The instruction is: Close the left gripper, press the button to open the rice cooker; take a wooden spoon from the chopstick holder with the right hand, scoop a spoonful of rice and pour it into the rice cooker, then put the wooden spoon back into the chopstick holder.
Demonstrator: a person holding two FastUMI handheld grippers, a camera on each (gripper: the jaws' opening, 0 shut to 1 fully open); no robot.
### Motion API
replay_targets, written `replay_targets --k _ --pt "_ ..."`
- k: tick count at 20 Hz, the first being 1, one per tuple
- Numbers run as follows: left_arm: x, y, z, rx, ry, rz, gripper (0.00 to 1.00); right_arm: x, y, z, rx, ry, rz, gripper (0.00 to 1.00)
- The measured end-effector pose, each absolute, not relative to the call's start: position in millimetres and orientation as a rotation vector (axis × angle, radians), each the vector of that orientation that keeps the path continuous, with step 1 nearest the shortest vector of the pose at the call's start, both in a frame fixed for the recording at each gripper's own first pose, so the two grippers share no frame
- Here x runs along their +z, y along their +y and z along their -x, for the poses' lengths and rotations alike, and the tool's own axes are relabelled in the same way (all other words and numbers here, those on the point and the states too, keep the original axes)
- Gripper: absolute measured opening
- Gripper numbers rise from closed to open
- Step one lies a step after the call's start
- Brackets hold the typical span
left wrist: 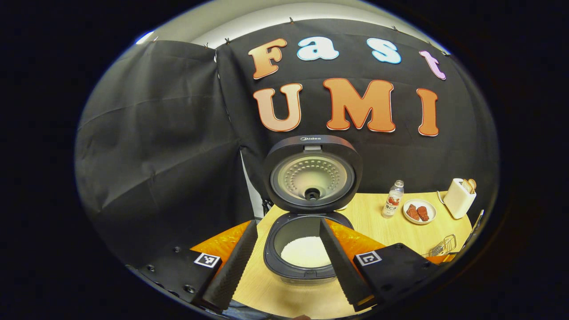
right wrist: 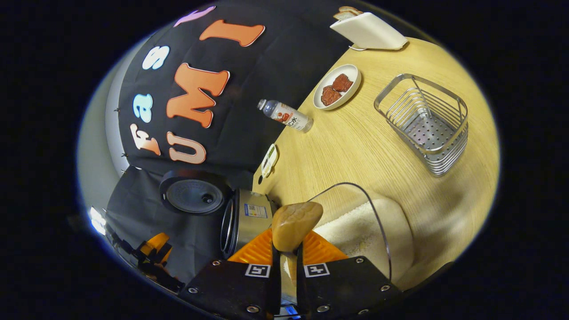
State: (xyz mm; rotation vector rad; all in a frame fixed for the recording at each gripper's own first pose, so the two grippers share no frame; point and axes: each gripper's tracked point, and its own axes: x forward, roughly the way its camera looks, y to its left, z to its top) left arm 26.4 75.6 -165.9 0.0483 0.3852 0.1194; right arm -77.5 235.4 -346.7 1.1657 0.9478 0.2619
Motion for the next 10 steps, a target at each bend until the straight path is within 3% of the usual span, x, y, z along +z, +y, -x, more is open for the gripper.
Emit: replay_targets --k 3,4,8,10 --pt "-166 74 -27 0.121 0.391 -0.042 0.95 -338 216 69 0.24 0.914 -1.209 0.13" --pt "-165 75 -27 0.123 0.389 -0.04 1.0 -336 209 65 0.23 0.9 -1.228 0.13" --pt "-157 76 -29 0.127 0.365 -0.043 0.95 -320 187 52 0.218 0.865 -1.332 0.13" --pt "-154 76 -29 0.127 0.355 -0.049 1.0 -306 182 45 0.231 0.842 -1.394 0.13"
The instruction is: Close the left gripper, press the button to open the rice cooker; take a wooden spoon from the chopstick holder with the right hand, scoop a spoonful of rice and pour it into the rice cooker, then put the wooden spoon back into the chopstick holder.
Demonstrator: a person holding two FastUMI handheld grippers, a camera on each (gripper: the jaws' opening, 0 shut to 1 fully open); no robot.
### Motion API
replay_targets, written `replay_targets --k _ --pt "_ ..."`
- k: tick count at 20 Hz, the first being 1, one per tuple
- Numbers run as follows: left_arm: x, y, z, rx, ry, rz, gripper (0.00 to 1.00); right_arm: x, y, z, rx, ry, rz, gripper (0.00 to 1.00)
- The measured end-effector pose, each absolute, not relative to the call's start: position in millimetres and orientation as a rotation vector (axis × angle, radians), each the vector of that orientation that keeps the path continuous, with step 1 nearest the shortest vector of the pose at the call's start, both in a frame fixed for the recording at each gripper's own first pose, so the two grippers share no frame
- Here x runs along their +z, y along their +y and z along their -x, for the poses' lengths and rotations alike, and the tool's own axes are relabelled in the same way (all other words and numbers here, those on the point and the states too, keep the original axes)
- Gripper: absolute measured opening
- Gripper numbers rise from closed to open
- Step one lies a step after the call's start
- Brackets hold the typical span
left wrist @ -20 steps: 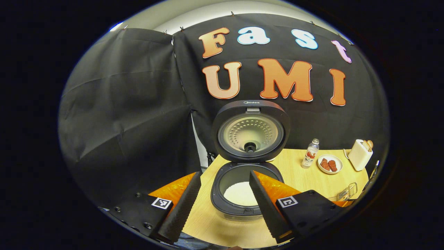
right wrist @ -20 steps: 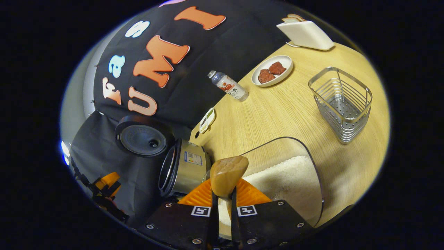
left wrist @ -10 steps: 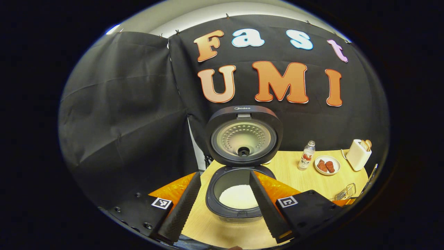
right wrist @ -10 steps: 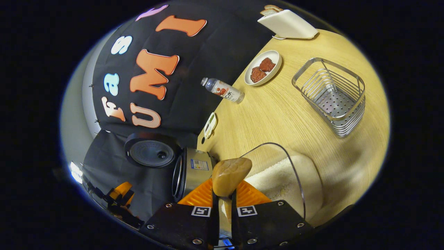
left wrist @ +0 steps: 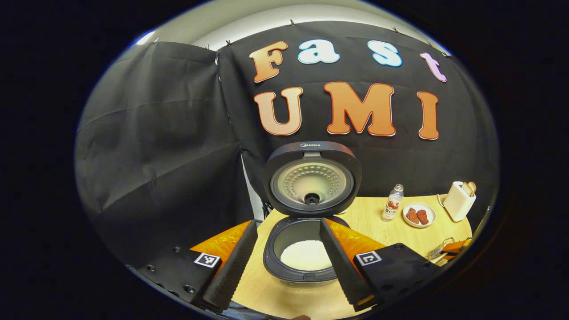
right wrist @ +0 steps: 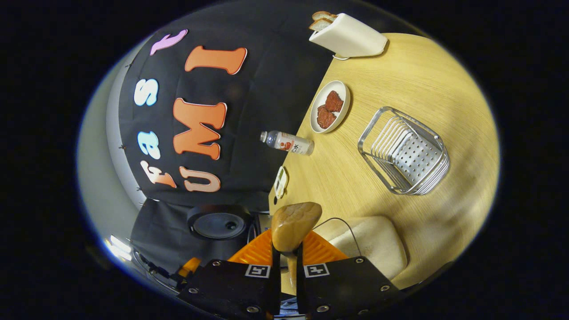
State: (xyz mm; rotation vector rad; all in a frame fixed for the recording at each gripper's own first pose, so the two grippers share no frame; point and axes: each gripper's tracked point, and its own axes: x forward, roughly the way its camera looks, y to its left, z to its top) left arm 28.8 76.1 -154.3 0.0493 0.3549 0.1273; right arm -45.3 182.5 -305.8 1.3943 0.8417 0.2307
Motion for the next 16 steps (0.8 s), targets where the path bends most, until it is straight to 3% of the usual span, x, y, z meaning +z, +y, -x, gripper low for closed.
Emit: replay_targets --k 2,6,7,8,10,11,12,16 --pt "-151 77 -28 0.127 0.343 -0.052 0.95 -291 181 40 0.24 0.819 -1.448 0.13" --pt "-150 86 -29 0.144 0.339 -0.044 0.95 -268 187 28 0.262 0.803 -1.512 0.13" --pt "-150 88 -26 0.153 0.34 -0.039 0.9 -260 191 23 0.273 0.802 -1.525 0.09" --pt "-150 94 -25 0.16 0.338 -0.036 0.95 -253 196 16 0.287 0.8 -1.546 0.13" --pt "-146 106 -23 0.181 0.326 -0.033 0.95 -238 207 4 0.316 0.793 -1.577 0.13" --pt "-144 111 -22 0.187 0.32 -0.027 1.0 -233 212 1 0.331 0.795 -1.583 0.13" --pt "-142 116 -21 0.189 0.313 -0.019 0.95 -228 220 -4 0.348 0.794 -1.584 0.13" --pt "-122 143 -15 0.219 0.25 -0.014 0.95 -203 257 -24 0.421 0.805 -1.579 0.13"
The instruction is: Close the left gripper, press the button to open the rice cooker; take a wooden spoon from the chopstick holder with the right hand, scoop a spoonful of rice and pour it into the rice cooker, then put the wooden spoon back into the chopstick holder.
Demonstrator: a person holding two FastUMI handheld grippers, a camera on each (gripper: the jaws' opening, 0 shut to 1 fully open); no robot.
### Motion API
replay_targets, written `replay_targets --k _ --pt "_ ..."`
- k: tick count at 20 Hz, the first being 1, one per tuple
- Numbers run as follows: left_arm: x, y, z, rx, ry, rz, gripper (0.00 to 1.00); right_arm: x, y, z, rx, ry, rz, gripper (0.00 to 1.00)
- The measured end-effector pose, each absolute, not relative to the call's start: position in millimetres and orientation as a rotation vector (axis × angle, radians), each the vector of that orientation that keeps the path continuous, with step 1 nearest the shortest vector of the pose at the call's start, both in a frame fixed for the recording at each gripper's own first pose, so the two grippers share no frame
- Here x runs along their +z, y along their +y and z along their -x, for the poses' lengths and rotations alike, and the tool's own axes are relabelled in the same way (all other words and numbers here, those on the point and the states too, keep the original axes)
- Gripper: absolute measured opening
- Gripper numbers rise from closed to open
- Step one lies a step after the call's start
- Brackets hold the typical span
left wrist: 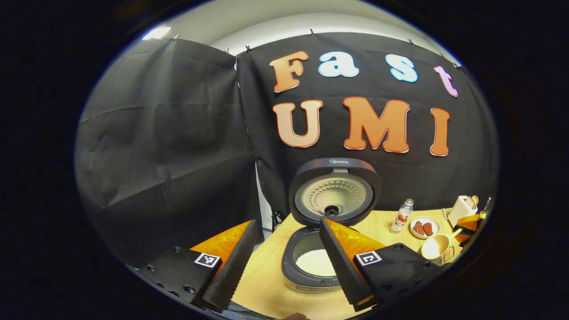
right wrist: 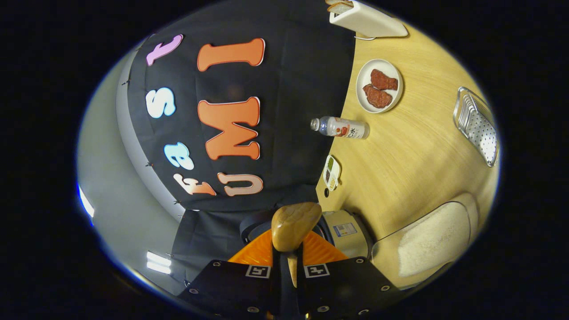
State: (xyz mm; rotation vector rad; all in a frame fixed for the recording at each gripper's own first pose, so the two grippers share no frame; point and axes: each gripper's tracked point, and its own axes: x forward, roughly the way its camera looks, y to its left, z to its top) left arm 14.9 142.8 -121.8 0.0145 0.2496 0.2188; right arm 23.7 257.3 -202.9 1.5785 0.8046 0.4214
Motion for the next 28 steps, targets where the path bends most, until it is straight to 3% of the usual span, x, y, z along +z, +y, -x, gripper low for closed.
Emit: replay_targets --k 5,6,8,11,12,17,18,19,28 --pt "-111 170 -3 0.271 0.201 -0.047 0.9 -179 305 -42 0.503 0.822 -1.563 0.13" --pt "-111 175 -1 0.278 0.199 -0.044 0.95 -175 314 -44 0.515 0.829 -1.56 0.13" --pt "-116 188 5 0.303 0.199 -0.036 0.9 -169 333 -53 0.536 0.84 -1.548 0.13" --pt "-114 205 11 0.334 0.178 -0.024 0.95 -163 359 -68 0.552 0.837 -1.507 0.13" --pt "-115 210 12 0.343 0.173 -0.025 0.9 -159 368 -72 0.552 0.834 -1.489 0.13" --pt "-119 230 19 0.38 0.178 -0.023 0.9 -143 401 -101 0.555 0.778 -1.357 0.13" --pt "-122 232 20 0.386 0.18 -0.017 0.9 -139 407 -106 0.559 0.763 -1.328 0.18" --pt "-123 235 21 0.392 0.182 -0.01 0.9 -136 412 -110 0.561 0.745 -1.288 0.13" --pt "-130 256 37 0.449 0.2 0.011 0.91 -130 438 -116 0.588 0.636 -0.984 0.13"
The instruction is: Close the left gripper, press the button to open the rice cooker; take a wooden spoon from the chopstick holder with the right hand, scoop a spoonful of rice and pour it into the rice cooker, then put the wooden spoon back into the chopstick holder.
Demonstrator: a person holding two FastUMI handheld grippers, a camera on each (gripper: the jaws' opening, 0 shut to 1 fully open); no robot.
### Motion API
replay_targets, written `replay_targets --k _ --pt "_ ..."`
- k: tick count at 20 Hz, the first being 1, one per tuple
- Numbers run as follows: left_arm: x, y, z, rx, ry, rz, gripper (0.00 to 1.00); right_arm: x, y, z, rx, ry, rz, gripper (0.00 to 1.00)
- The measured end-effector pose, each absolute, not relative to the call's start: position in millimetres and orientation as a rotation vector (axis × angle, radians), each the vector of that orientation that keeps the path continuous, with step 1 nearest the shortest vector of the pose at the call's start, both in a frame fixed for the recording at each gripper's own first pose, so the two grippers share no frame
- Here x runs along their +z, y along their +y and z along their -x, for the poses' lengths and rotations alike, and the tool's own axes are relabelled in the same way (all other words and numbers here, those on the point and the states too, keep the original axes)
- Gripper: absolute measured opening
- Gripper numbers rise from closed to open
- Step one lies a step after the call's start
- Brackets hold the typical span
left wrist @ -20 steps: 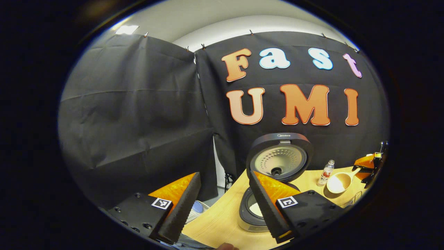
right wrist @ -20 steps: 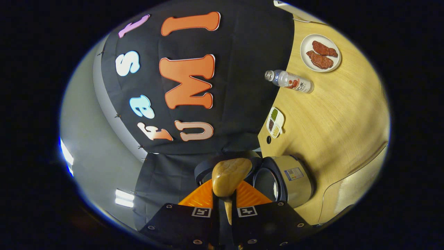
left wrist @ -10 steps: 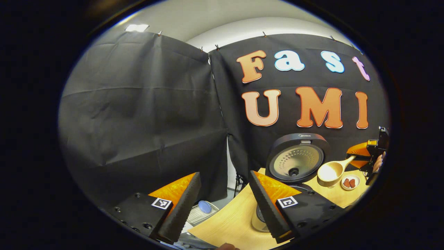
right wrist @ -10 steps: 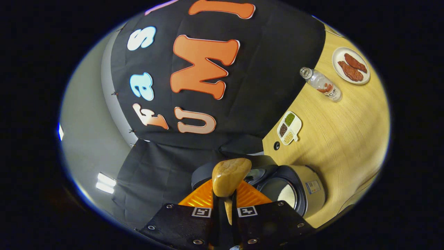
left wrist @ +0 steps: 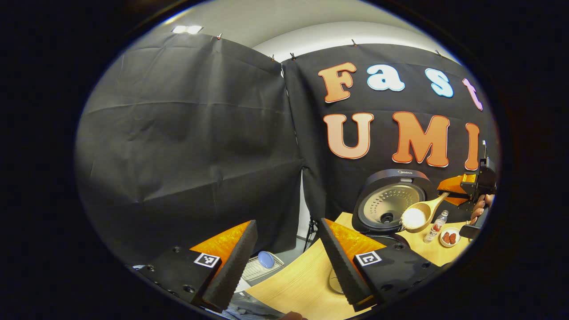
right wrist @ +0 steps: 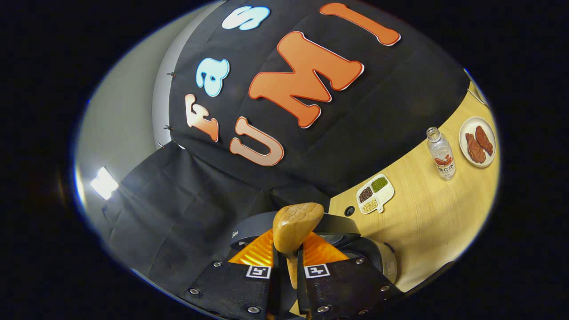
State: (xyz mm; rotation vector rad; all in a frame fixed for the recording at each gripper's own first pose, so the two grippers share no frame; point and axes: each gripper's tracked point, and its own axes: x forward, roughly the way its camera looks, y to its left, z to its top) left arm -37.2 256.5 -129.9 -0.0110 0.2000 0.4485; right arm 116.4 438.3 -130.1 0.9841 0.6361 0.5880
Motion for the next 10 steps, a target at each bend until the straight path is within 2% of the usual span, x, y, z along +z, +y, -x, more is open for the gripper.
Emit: replay_targets --k 10 --pt "-140 249 38 0.442 0.217 0.009 0.91 -123 455 -125 0.597 0.516 -0.774 0.13"
